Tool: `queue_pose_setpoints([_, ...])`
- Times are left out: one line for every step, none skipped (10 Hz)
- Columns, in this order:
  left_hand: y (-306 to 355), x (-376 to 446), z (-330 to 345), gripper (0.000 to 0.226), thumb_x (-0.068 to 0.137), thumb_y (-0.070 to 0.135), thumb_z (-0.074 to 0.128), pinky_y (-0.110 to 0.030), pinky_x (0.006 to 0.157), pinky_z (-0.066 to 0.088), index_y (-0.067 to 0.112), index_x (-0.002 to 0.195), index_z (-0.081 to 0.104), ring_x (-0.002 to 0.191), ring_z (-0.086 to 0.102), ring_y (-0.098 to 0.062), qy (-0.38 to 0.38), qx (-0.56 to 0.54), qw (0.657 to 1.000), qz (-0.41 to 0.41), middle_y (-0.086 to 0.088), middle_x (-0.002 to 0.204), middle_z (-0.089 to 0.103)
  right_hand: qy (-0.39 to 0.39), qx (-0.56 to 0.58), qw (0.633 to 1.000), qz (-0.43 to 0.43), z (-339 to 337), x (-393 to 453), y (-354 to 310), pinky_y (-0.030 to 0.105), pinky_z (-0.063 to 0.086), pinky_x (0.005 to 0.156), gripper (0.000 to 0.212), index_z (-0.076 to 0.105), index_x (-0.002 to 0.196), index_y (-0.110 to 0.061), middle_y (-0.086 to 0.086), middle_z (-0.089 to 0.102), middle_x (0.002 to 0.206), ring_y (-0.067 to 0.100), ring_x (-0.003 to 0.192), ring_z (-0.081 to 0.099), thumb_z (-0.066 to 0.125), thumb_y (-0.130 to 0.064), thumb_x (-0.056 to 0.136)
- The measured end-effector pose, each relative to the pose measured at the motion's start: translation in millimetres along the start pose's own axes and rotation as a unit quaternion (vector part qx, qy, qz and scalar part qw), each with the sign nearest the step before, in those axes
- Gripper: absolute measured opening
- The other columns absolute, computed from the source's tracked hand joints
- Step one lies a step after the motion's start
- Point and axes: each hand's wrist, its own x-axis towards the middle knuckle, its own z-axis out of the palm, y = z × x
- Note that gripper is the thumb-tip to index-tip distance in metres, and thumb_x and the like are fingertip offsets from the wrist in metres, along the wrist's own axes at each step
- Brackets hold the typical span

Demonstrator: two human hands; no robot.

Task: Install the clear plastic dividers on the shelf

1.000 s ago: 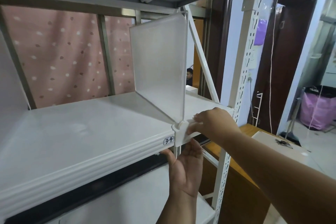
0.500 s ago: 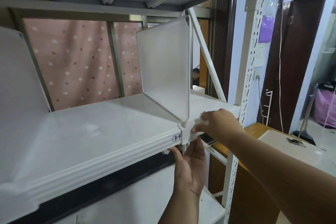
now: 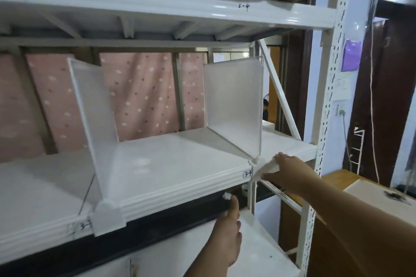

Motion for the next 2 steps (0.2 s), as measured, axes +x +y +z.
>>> queue_pose_setpoints([15.6,-36.1,-49.2,0.077,0.071,0.079,0.073,-0.026,0.097,0.045,0.02,0.12,0.068,0.104,0.061,-0.005,0.018,0.17,0.984,0.041,0.007,0.118,0.066,-0.021,-0.028,0.999,0.017,0.6,-12.3,-10.9,0.027,0.054,0.068,0.047,0.071,0.106,-0.021,-0.002,0.072,0.091,0.014,0.077,0.067,0.071,-0.058,0.077])
queue_pose_setpoints([42.4,-83.4,-93.5,0.1,0.072,0.078,0.072,-0.03,0.108,0.043,0.013,0.147,0.056,0.121,0.062,-0.013,0.043,0.239,0.97,0.03,0.004,0.137,0.064,-0.069,-0.074,0.995,0.013,-1.6,-25.4,-34.1,0.035,0.059,0.081,0.042,0.07,0.106,-0.021,0.0,0.073,0.095,0.018,0.084,0.068,0.067,-0.055,0.083])
